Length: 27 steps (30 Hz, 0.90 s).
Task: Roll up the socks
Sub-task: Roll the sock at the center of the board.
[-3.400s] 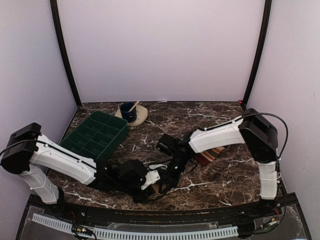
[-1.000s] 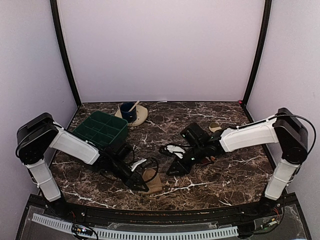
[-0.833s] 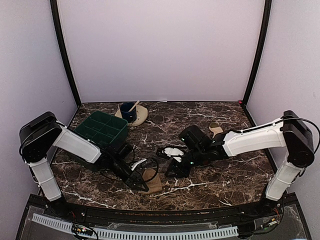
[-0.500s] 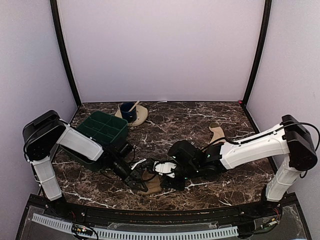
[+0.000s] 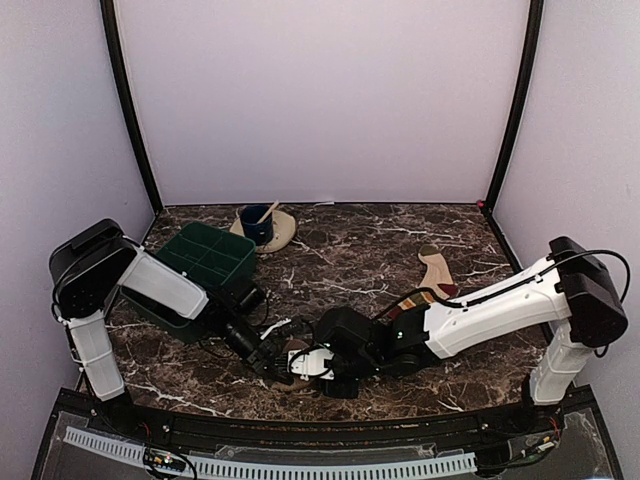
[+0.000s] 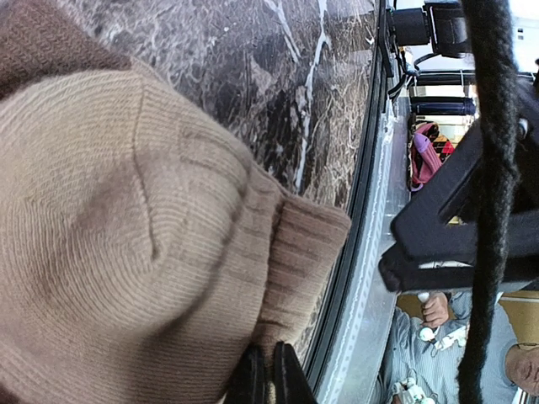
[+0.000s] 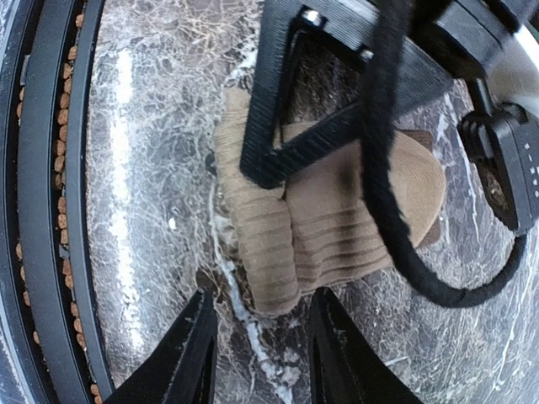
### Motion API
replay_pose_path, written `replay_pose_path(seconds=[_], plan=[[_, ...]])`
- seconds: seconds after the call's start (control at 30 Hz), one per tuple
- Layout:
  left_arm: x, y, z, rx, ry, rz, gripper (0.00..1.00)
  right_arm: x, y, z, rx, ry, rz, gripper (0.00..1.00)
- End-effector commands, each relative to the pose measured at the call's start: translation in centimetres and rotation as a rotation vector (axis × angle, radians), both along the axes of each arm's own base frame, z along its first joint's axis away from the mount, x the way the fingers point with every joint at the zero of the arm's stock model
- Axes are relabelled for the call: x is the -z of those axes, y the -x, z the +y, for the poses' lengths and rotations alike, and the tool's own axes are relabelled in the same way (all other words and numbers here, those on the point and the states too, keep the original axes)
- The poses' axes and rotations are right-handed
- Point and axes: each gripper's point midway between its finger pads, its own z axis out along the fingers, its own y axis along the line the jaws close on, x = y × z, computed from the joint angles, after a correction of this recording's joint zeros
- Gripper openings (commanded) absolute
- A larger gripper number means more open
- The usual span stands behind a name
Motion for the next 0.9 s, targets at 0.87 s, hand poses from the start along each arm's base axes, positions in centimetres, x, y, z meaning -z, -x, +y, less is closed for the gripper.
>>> replay_pose_path(seconds=[0.87], plan=[[1.1,0.6,0.9,0.017,-0.042,0.079,0.00,3.7,-0.7,1.4,-0.092,0.136,-0.117,0.27]])
